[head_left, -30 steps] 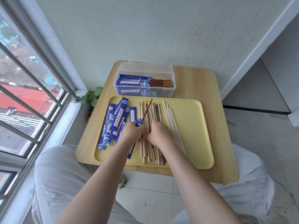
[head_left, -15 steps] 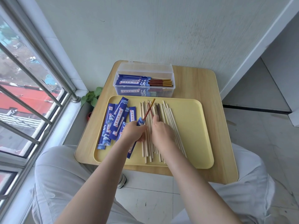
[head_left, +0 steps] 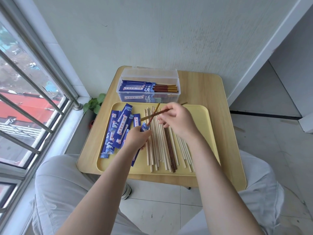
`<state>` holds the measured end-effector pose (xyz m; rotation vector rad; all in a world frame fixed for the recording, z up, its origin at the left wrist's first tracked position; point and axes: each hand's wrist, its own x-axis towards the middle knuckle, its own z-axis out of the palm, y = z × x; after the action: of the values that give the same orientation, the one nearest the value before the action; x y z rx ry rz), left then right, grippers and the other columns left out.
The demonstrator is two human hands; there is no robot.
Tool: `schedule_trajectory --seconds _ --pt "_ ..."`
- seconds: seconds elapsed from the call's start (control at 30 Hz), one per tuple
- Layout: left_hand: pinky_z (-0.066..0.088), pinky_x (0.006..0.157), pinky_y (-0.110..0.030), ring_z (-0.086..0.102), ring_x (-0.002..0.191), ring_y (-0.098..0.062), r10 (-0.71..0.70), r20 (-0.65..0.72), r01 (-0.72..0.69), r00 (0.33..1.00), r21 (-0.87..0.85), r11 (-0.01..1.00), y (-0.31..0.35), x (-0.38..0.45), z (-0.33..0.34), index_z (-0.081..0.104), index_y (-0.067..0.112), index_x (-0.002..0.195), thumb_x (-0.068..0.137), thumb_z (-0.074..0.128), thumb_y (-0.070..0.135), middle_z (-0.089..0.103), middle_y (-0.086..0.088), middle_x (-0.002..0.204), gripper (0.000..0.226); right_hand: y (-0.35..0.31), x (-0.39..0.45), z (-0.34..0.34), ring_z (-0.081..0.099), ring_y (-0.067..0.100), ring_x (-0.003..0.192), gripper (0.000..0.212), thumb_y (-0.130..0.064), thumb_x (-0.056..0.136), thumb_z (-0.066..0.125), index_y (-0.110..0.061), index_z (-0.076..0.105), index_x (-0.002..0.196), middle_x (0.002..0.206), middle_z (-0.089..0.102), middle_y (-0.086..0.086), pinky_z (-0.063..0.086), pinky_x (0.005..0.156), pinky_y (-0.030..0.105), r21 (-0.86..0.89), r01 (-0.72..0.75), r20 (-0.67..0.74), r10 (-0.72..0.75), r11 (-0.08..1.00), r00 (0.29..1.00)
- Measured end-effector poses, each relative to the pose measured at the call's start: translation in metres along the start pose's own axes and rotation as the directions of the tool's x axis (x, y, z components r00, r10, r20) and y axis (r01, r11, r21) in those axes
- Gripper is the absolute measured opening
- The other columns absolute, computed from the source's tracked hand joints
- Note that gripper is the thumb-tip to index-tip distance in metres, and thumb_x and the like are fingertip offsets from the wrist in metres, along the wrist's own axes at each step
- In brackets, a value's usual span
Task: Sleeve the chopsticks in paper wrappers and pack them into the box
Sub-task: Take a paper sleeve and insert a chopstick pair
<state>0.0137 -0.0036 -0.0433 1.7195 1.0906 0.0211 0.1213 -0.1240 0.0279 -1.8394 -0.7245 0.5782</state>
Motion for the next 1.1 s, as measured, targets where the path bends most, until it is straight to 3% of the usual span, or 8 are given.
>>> schedule_trajectory --seconds 0.07,0.2,0.43,0.57,0.73,0.83,0.97,1.1 --pt "0.044 0.044 -0.025 0.048 0.046 -0.014 0.018 -0.001 -0.018 1.0 0.012 1.0 0.001 -0.001 0.0 0.059 0.013 0.086 0.093 0.063 0.023 0.054 -0.004 0.064 0.013 -0.006 0.002 -0.006 0.066 0.013 0.062 0.007 -0.013 0.1 0.058 -0.015 0.064 0.104 0.078 0.071 0.002 0.054 0.058 0.025 0.093 0.087 -0.123 -0.075 0.992 0.99" --pt "0.045 0.048 -0.023 0.05 0.052 -0.013 0.062 -0.018 -0.061 0.998 0.087 0.994 0.005 -0.004 -0.002 0.059 0.016 0.08 0.091 0.066 0.026 0.054 0.0 0.063 0.017 -0.004 0.009 -0.012 0.046 0.014 0.051 0.022 -0.026 0.104 0.052 -0.022 0.068 0.088 0.058 0.052 -0.008 0.038 0.051 0.028 0.156 0.171 -0.354 -0.107 0.973 0.929" --pt "0.042 0.053 -0.025 0.048 0.056 -0.013 0.117 -0.027 -0.111 0.993 0.162 0.981 0.009 -0.006 -0.002 0.063 0.012 0.08 0.088 0.067 0.025 0.054 -0.001 0.064 0.016 -0.004 0.009 -0.013 0.049 0.009 0.046 0.026 -0.02 0.107 0.044 -0.012 0.061 0.088 0.065 0.055 -0.005 0.042 0.046 0.023 0.207 0.12 -0.429 -0.02 0.971 0.903" --pt "0.037 0.049 -0.023 0.041 0.051 -0.011 0.168 0.027 -0.17 0.985 0.083 0.982 0.011 -0.011 -0.001 0.059 0.013 0.075 0.089 0.068 0.022 0.049 0.002 0.06 0.018 0.001 0.008 -0.011 0.05 0.008 0.048 0.026 -0.021 0.106 0.045 -0.012 0.062 0.089 0.068 0.057 -0.002 0.043 0.048 0.023 0.184 0.077 -0.413 0.006 0.98 0.911" --pt "0.036 0.049 -0.025 0.042 0.051 -0.012 0.217 0.06 -0.219 0.974 0.043 0.975 0.013 -0.014 0.001 0.06 0.015 0.074 0.089 0.069 0.021 0.05 0.001 0.061 0.018 0.006 0.011 -0.012 0.053 -0.002 0.067 0.015 -0.032 0.097 0.062 -0.02 0.069 0.104 0.078 0.061 -0.009 0.043 0.062 0.018 -0.007 -0.013 -0.239 0.011 1.0 0.971" --pt "0.037 0.049 -0.024 0.042 0.051 -0.011 0.226 0.055 -0.229 0.972 0.042 0.973 0.013 -0.013 0.0 0.061 0.017 0.076 0.09 0.069 0.023 0.051 0.003 0.061 0.017 0.003 0.013 -0.017 0.059 0.008 0.079 0.044 -0.038 0.095 0.065 -0.024 0.049 0.133 0.09 0.059 -0.003 0.046 0.067 0.017 0.025 -0.038 -0.306 0.044 0.999 0.951" --pt "0.035 0.047 -0.019 0.04 0.049 -0.008 0.234 0.06 -0.238 0.97 0.069 0.969 0.016 -0.012 -0.001 0.062 0.017 0.077 0.09 0.069 0.023 0.05 0.004 0.06 0.016 0.004 0.02 -0.019 0.065 0.017 0.089 0.064 -0.034 0.099 0.059 -0.024 0.027 0.153 0.101 0.06 -0.009 0.055 0.078 0.035 0.003 0.031 -0.359 -0.028 1.0 0.933" --pt "0.035 0.049 -0.025 0.039 0.049 -0.01 0.226 0.048 -0.23 0.973 0.1 0.968 0.021 -0.007 0.001 0.062 0.016 0.074 0.089 0.068 0.024 0.048 0.003 0.059 0.018 0.002 0.024 -0.016 0.064 0.013 0.1 0.031 -0.025 0.105 0.046 -0.021 0.059 0.132 0.115 0.065 -0.009 0.057 0.087 0.041 -0.125 0.023 -0.213 -0.049 0.992 0.976"
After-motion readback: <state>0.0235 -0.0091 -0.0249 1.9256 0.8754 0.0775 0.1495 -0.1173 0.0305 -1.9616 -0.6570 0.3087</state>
